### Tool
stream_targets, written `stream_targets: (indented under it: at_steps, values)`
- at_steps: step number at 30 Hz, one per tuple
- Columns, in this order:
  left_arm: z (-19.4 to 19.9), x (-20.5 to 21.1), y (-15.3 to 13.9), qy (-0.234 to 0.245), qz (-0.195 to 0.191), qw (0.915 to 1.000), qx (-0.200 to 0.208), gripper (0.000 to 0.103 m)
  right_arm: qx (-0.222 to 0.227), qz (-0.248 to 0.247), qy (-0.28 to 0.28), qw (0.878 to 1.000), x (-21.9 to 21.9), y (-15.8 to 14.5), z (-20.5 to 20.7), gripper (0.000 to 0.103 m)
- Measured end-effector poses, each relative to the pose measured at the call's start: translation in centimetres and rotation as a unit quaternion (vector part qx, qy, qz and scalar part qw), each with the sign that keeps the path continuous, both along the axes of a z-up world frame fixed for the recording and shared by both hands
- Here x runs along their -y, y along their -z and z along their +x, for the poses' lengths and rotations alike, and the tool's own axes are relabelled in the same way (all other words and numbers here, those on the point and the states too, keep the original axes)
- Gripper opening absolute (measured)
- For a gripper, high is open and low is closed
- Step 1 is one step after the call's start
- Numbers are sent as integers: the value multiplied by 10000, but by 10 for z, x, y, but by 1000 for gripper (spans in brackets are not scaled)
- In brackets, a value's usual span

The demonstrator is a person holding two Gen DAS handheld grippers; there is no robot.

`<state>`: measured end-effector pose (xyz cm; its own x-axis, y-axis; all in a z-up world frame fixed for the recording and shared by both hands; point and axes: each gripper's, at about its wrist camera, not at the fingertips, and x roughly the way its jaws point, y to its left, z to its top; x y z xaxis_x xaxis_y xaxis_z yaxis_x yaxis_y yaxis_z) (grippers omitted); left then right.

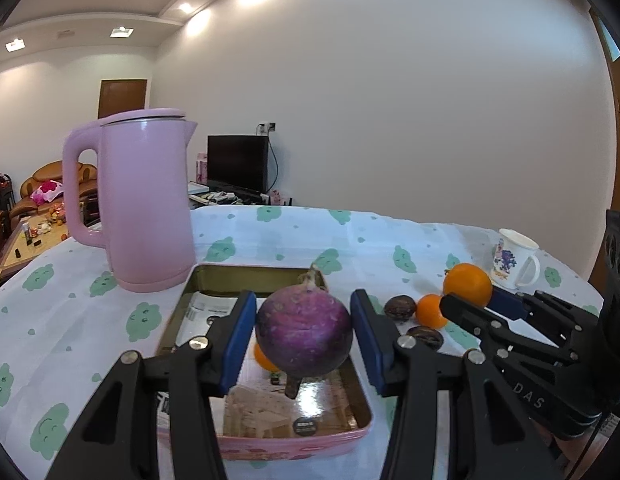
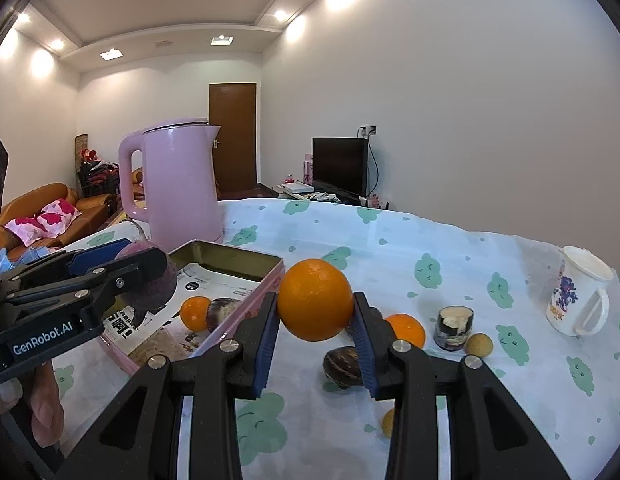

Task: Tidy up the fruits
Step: 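Move the purple turnip over the tin box with the left gripper while the right brings the orange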

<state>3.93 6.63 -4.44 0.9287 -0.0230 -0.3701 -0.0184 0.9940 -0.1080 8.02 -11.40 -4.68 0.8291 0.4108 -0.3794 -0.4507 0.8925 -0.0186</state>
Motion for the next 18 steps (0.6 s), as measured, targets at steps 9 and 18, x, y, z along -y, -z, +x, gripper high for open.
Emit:
stream_targets:
  at_steps: [9, 18]
  values:
    - [1, -11, 2, -144, 33, 9999, -66, 51, 0, -49, -149, 9999, -14, 0, 1, 38]
    - [0, -29, 0, -349, 66, 9993, -81, 51, 14, -107, -321, 9994, -29, -2, 0, 38]
